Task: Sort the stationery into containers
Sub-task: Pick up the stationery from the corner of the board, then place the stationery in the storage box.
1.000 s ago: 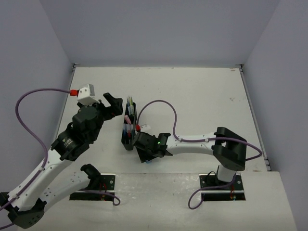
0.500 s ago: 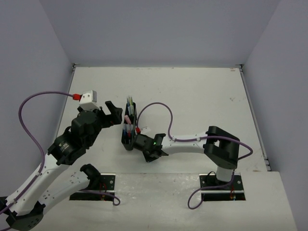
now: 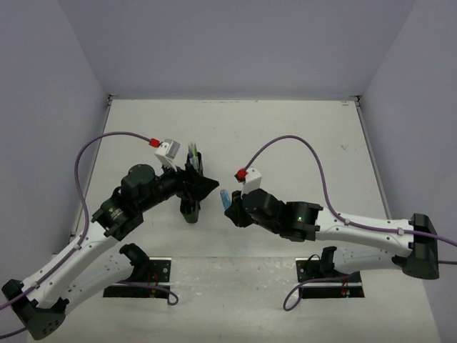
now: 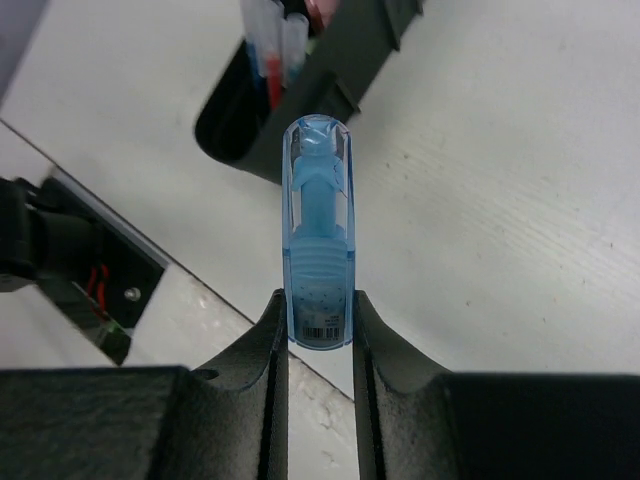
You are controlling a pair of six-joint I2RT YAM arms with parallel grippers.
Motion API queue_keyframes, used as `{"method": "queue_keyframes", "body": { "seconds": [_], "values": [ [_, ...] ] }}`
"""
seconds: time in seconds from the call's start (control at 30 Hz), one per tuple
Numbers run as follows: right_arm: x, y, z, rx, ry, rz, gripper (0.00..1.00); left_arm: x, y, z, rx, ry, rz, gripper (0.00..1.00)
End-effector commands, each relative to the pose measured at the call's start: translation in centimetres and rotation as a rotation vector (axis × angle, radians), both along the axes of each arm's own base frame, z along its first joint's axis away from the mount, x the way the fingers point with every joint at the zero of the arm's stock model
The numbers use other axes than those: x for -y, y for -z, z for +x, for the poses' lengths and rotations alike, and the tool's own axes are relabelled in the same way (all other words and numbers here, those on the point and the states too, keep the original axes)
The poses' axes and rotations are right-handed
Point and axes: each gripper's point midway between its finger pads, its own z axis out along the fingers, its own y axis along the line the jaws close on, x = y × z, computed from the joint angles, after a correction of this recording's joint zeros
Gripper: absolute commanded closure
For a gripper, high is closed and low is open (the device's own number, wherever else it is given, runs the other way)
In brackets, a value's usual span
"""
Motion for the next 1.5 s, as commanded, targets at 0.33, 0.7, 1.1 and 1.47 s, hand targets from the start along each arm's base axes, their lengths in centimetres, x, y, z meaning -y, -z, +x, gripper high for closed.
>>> {"method": "queue_keyframes", "body": {
  "seconds": [0.33,0.7,1.1,1.47],
  "values": [
    [0.7,-5.7,0.5,0.151,0.021,0.176,1.00,7.0,-0.5,-1.4,-0.027,0.285,-0.149,0.51],
    [1.3,-6.1,0.9,0.166,0.065,0.163,0.92,8.4,0.5,-1.7,-0.036,0.311,-0.115,1.00],
    [7.2,-0.2,1.7,0.080,0.312,-0.012,0.01,-7.8,1.3,11.9,0.082,-0.731,0.417,1.00],
    [8.4,1.9,1.0,0.056,0.298,-0.035,0.01,-7.2,6.4,14.6,0.015,-0.718,0.480,1.00]
  ]
}}
